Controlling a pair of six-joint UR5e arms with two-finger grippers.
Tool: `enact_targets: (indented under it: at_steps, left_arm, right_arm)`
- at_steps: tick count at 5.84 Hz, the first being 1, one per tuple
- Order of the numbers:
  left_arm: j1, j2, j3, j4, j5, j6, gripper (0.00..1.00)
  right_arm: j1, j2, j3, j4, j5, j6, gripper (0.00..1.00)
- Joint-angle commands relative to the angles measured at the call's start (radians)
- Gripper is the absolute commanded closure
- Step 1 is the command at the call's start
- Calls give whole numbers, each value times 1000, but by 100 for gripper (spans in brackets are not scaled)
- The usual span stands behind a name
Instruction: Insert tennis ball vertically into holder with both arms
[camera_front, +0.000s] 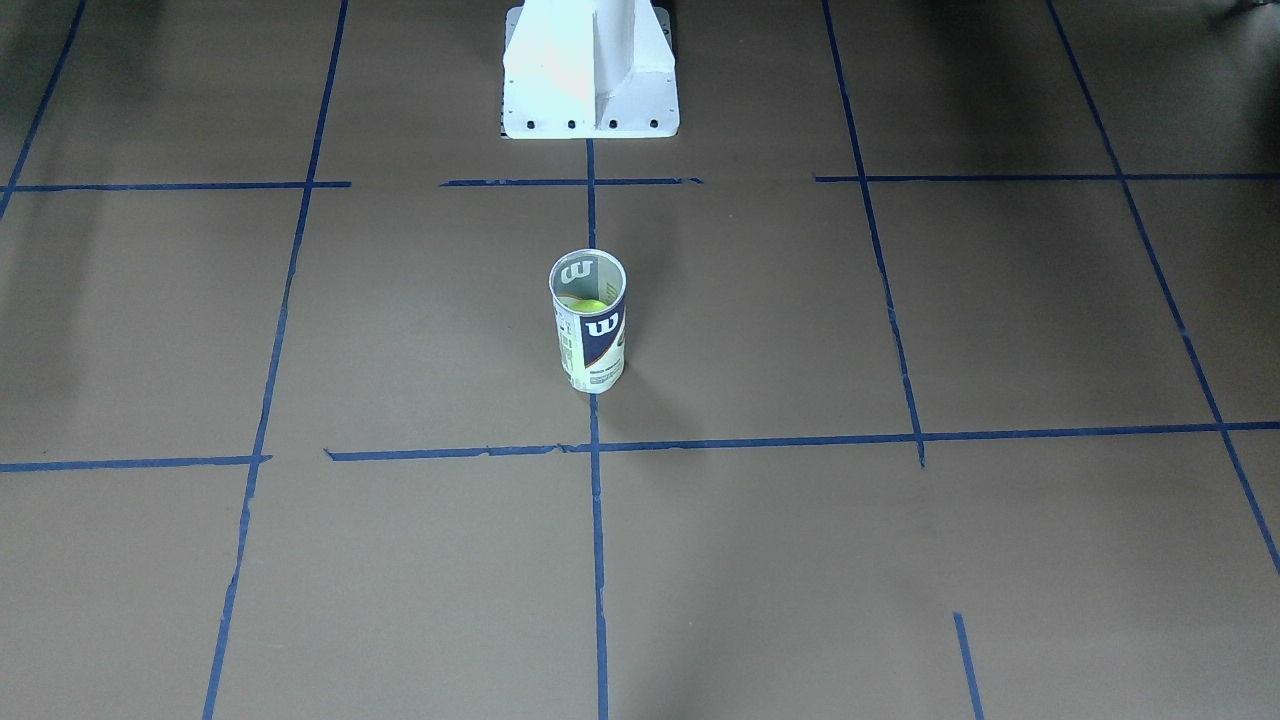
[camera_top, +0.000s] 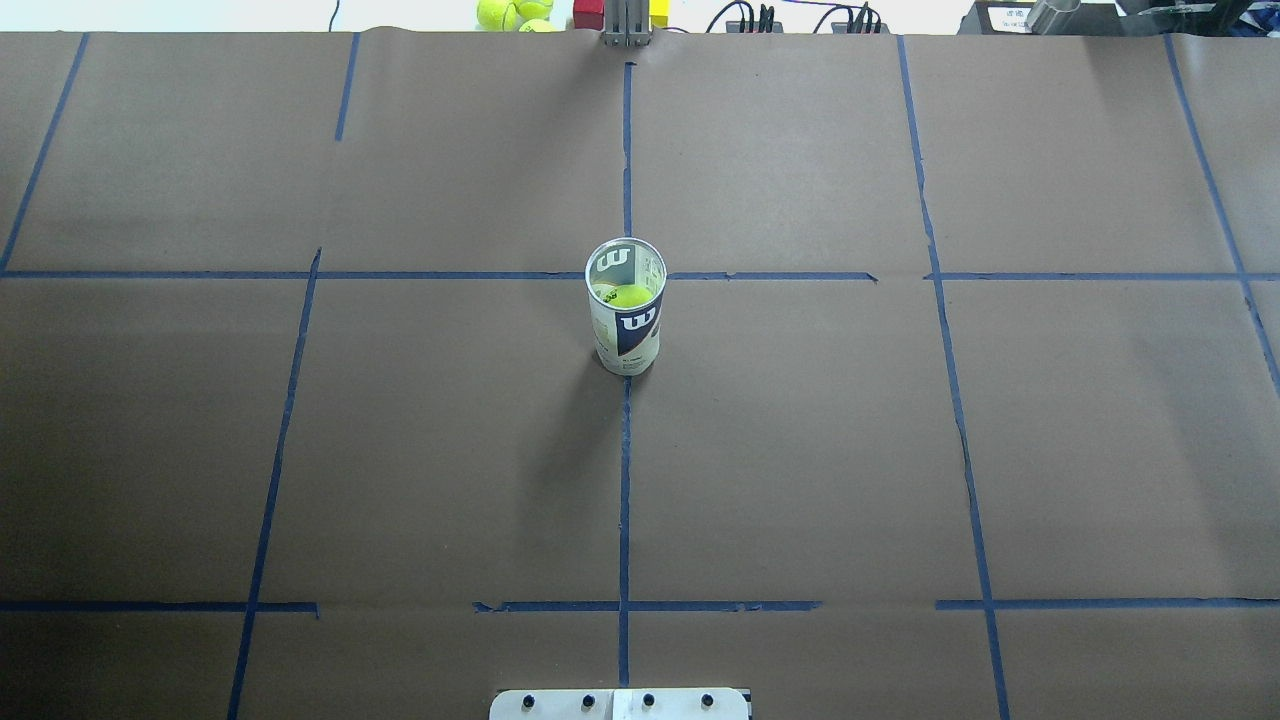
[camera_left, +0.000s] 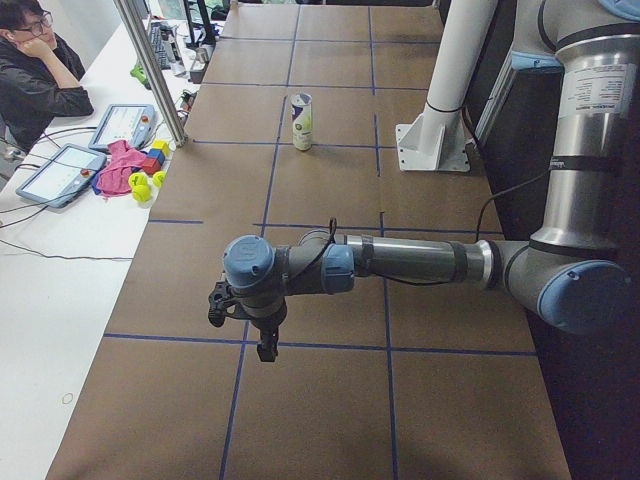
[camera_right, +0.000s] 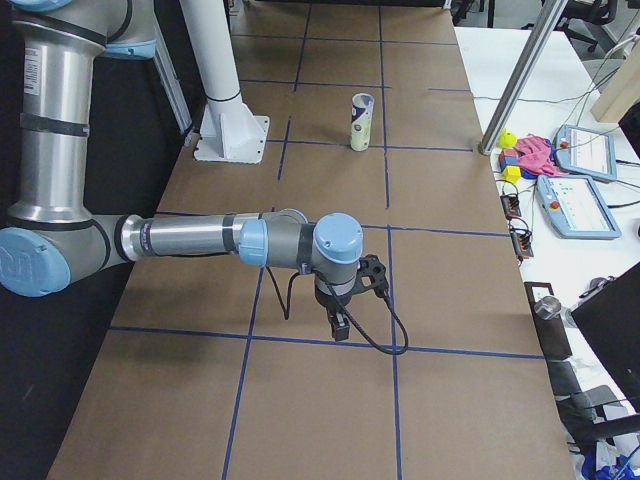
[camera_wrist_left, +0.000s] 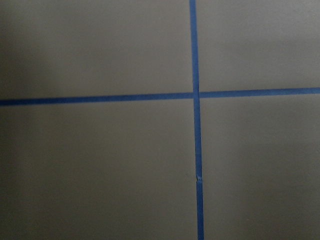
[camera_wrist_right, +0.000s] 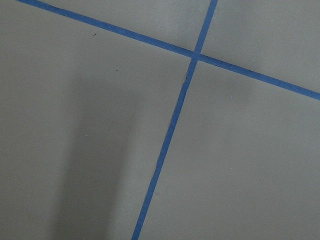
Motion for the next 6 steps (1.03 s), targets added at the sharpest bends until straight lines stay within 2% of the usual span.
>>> enact_targets:
  at_steps: [1, 6]
  left_arm:
    - [5, 47, -18, -58, 7, 8, 0]
    - [10, 60, -18, -57, 7, 8, 0]
  right_arm:
    - [0, -4, -3, -1, 2, 1, 0]
    - [-2, -4, -12, -1, 17, 0, 0]
